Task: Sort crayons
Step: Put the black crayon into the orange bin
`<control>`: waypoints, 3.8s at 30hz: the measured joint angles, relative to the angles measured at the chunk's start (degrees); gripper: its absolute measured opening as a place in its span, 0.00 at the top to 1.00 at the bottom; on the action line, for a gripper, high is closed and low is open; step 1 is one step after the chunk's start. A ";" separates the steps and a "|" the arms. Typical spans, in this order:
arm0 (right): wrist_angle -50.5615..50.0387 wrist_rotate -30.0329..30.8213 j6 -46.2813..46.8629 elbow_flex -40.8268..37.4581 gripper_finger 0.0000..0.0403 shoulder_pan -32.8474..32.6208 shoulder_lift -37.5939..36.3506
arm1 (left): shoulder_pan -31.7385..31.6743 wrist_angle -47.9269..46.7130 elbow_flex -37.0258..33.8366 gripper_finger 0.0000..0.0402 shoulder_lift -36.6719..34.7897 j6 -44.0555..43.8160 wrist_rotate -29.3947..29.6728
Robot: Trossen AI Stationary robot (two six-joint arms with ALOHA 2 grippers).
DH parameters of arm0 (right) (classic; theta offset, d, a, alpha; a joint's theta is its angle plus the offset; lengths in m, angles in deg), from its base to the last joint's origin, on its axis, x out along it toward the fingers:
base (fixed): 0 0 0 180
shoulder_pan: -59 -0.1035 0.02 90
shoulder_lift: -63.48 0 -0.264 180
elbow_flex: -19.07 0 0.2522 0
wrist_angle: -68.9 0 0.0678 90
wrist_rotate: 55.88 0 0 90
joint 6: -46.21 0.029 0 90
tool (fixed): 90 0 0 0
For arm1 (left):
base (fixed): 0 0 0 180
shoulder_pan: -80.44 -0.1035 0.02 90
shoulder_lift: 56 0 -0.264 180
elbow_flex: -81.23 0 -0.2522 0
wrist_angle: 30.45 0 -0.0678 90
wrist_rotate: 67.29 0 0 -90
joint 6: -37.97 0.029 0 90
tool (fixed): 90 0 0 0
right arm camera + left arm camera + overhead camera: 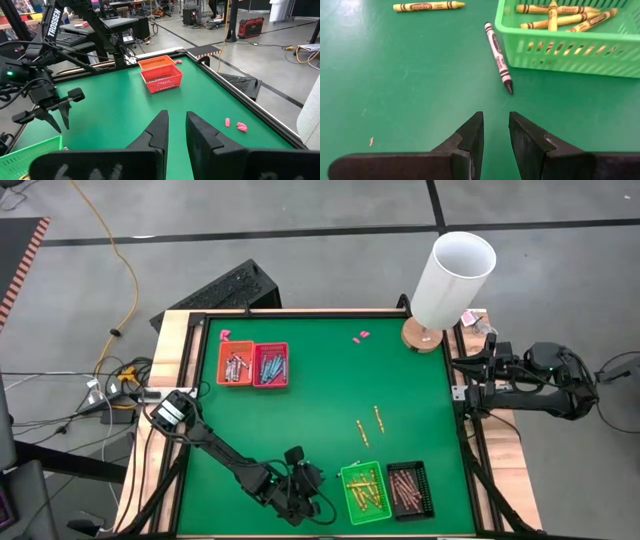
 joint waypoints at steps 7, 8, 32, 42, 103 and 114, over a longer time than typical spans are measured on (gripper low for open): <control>0.00 0.00 -0.01 0.00 0.83 0.00 0.00 | 0.00 0.79 -0.04 0.80 0.00 1.47 -0.17; -0.01 0.00 -0.02 0.00 0.83 0.00 0.00 | 0.00 1.31 -0.04 0.80 0.00 2.15 -0.11; -0.04 -0.02 -0.02 -0.04 0.83 0.01 0.04 | -2.78 7.98 0.25 0.61 2.44 11.16 -2.09; 0.00 -0.02 -0.02 -0.07 0.83 0.00 0.04 | -3.58 11.85 0.29 0.61 3.98 11.30 -2.82; 0.00 -0.02 -0.02 -0.04 0.83 -0.02 0.02 | -6.53 -9.26 1.73 0.99 -5.18 -4.45 4.72; 0.03 -0.01 -0.02 -0.04 0.83 -0.02 0.02 | -10.10 -34.64 1.74 0.99 -19.80 -10.04 10.25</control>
